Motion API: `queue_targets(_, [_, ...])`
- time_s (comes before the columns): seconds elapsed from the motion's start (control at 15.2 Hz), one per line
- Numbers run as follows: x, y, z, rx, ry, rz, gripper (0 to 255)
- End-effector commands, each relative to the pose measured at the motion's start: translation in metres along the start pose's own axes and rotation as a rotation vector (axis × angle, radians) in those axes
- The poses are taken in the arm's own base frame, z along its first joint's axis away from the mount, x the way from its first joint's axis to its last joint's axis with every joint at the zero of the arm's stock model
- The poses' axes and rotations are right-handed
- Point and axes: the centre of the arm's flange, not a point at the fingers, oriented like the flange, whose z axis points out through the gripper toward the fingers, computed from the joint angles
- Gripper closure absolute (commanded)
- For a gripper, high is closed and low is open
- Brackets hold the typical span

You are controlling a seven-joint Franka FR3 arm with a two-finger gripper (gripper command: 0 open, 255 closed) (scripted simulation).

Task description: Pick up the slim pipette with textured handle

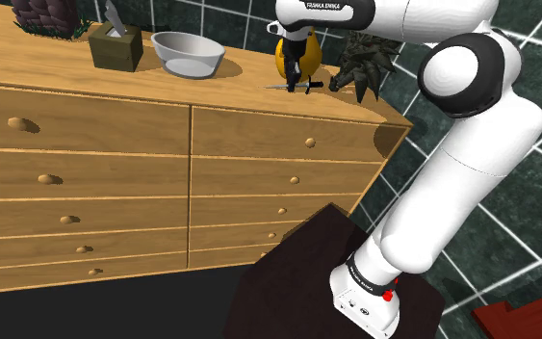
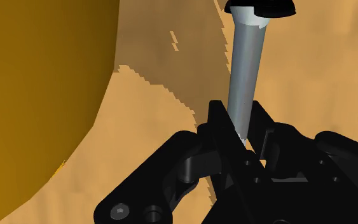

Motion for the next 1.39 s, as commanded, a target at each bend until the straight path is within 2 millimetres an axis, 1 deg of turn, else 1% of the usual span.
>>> queue_targets(0.0, [0.000,0.000,0.000,0.000,0.000,0.000,255])
queue_targets(0.33, [0.000,0.000,0.000,0.000,0.000,0.000,255])
queue_targets(1.32, [-0.017,0.005,-0.077,0.000,0.000,0.000,255])
